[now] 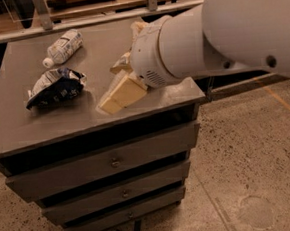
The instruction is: Pick blue chip bag
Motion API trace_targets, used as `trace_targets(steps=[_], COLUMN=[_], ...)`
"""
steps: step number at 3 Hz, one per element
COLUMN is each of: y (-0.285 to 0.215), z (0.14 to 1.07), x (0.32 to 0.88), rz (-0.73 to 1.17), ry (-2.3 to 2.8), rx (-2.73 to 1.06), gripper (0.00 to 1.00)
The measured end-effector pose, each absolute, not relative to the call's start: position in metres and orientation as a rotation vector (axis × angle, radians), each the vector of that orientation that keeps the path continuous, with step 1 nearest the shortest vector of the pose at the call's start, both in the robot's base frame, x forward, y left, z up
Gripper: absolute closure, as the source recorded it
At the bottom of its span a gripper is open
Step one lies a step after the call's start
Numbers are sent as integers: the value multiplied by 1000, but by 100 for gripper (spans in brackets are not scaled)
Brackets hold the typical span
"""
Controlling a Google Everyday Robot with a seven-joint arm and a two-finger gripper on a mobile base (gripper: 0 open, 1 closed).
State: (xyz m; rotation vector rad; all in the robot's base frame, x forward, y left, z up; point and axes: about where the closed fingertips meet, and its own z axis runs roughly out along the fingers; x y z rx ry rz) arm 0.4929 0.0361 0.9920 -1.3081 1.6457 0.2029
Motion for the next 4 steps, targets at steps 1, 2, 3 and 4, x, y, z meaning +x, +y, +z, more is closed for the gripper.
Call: trace_targets(steps=[1,2,3,4], y=[41,51,70,92], z=[965,942,916,902], x=[512,535,560,586], rz=[188,216,272,358], ry=[1637,1615,1582,1550], rx=[-1293,-1302,-1333,-1334], gripper=[0,0,0,0])
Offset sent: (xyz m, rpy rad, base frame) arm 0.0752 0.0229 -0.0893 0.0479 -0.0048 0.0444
